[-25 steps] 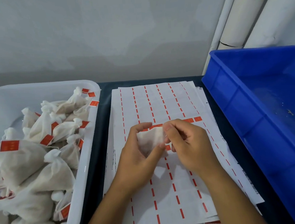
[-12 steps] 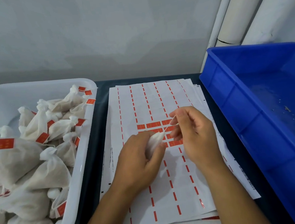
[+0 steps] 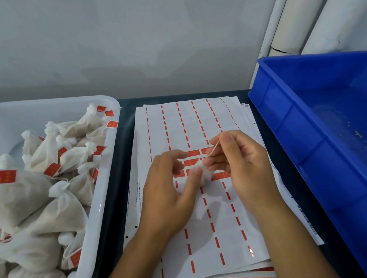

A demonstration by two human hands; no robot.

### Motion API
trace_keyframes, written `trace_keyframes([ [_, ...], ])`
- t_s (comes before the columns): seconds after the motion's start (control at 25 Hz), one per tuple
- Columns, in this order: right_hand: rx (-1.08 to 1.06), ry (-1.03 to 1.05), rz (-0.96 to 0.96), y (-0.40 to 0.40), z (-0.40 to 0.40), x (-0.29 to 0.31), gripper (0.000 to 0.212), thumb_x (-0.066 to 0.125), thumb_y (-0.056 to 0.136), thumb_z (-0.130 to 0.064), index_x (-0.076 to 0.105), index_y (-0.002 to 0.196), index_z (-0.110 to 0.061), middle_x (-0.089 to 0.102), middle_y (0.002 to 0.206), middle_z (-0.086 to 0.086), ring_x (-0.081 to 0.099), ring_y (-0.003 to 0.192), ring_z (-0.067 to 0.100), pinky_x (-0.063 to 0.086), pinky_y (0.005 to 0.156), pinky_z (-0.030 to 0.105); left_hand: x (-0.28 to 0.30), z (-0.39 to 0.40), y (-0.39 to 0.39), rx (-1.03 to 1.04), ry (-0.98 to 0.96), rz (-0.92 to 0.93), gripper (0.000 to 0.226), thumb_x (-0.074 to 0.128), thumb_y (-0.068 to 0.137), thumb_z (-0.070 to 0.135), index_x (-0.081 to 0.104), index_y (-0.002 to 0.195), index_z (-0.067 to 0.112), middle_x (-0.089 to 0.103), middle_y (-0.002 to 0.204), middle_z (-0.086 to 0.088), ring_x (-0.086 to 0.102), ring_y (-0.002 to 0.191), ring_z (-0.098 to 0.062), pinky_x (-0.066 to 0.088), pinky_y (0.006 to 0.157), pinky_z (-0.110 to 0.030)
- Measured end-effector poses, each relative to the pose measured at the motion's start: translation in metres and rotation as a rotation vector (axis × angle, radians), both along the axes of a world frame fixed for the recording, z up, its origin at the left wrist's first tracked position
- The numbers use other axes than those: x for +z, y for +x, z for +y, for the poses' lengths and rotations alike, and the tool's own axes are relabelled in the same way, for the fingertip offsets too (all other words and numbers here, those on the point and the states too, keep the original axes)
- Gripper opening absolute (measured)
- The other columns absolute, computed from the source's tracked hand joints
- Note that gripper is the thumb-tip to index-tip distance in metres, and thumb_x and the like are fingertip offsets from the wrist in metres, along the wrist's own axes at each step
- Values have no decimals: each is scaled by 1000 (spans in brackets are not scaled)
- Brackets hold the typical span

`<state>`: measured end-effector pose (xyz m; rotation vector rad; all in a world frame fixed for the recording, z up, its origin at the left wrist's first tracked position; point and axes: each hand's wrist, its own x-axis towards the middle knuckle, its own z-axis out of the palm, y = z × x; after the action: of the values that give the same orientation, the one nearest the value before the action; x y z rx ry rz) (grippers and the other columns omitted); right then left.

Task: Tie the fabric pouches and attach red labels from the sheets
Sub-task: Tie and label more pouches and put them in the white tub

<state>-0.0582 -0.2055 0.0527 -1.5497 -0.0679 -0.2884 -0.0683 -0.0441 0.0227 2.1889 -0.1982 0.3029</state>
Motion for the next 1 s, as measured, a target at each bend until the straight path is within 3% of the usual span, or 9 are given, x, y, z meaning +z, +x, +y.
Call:
trace_keyframes([
  [0.04,19,-18,-14,0,0,0,25,49,107,-32,70,97,-21,75,81,1,77,77,19,60,66,21,3,0,1,12,-91,39,19,49,99,58,61,102,44,62,95,25,61,93,0,48,66,-11],
  [0.16,85,-95,-51,-1,2,0,25,48,108,-30,69,97,-22,76,83,-2,77,79,19,61,68,22,8,-2,2,-102,-328,363,54,30,99,61,75,84,35,71,79,18,67,79,0,50,64,-9],
  [0.32,207,-222,-117,-4,7,-5,24,50,108,-30,71,100,-19,75,86,-4,76,85,20,63,74,28,8,0,4,-127,-404,547,63,26,95,71,77,97,34,77,92,14,73,89,-7,58,81,-24],
  [0.44,308,-344,-123,-7,13,-9,23,55,106,-30,74,102,-17,75,89,-8,75,87,17,63,74,31,9,4,8,-179,-654,642,55,36,107,57,78,101,23,78,99,-1,73,92,-15,57,90,-36],
  [0.6,350,-500,-71,-8,16,-14,23,57,103,-41,74,104,-25,73,97,-16,72,95,12,62,81,34,13,11,10,-245,-980,724,42,41,108,40,77,115,18,73,124,-12,67,120,-31,52,104,-46],
  [0.76,416,-541,-50,-6,9,-14,19,59,103,-41,75,106,-30,73,100,-18,72,96,10,60,83,30,17,14,12,-167,-1132,698,32,47,101,30,72,92,12,75,107,-8,71,95,-22,56,81,-36],
  [0.8,430,-533,-46,-5,6,-13,19,59,102,-41,75,107,-31,74,101,-19,73,97,9,60,83,27,17,15,12,-154,-1177,690,27,48,98,27,68,91,11,74,104,-8,71,93,-19,56,81,-34],
  [1.0,444,-495,4,-1,-7,-11,21,58,101,-46,75,109,-37,76,103,-19,73,100,9,58,87,23,18,13,12,-83,-1238,704,36,40,100,16,73,111,6,74,111,-11,71,104,-21,61,85,-34],
])
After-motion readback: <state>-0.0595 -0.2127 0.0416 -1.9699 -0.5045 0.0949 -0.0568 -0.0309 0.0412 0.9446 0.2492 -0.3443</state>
